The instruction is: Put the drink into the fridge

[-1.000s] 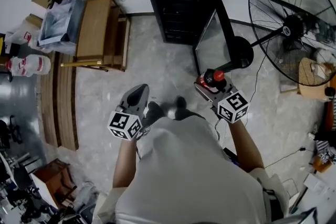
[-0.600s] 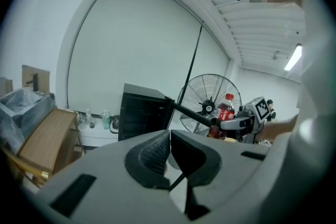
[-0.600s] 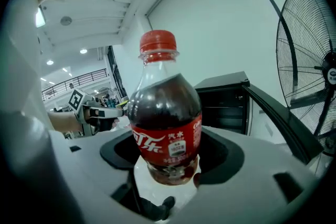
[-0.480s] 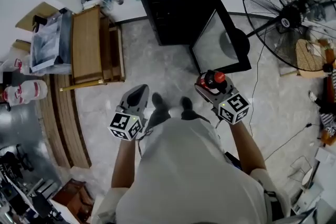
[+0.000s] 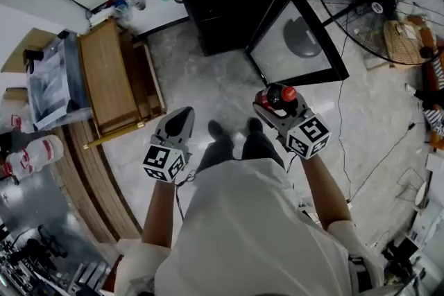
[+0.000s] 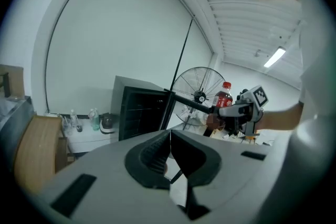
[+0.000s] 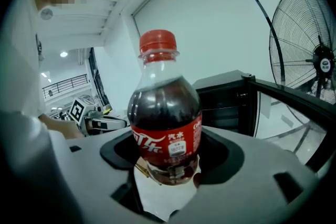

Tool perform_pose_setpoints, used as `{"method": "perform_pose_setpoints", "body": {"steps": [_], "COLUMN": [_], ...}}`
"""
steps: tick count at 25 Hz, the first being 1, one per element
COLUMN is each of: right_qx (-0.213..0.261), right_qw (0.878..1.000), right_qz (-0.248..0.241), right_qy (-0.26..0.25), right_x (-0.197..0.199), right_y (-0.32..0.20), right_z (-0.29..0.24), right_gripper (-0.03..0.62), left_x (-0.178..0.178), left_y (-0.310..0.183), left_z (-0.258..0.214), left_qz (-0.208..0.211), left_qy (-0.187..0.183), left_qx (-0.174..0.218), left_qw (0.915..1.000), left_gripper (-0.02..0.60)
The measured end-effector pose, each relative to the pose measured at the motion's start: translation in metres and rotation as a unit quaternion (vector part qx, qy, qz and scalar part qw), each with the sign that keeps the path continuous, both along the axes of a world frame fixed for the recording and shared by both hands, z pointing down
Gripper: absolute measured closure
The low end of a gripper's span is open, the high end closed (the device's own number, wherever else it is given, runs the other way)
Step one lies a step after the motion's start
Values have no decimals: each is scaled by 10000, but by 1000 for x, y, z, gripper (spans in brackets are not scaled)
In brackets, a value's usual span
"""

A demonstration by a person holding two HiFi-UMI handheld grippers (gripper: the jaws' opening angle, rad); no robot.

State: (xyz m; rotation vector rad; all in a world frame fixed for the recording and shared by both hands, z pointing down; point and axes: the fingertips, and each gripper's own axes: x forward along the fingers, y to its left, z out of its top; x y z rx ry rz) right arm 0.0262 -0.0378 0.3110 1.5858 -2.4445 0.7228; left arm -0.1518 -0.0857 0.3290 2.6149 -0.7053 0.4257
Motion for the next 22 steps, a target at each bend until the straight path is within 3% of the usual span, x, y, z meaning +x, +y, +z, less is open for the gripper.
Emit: {"method": "perform_pose_setpoints", "body": {"steps": [9,22], "right_qx": [-241,-135], "right_qw": [9988,9998], "right_qz": [426,127], "right_qy": [2,-8], "right_x": [6,54], "right_y": [-11,-90], "right_z": [25,50], "right_gripper": [286,286], "left_x": [6,61], "left_y": [-35,-83], "left_z": [20,36], "left_qz": [298,160], "left_qy": [34,90], "left_qx": [-16,118], "left_qw": [9995,9998], "left_gripper": [572,572]}}
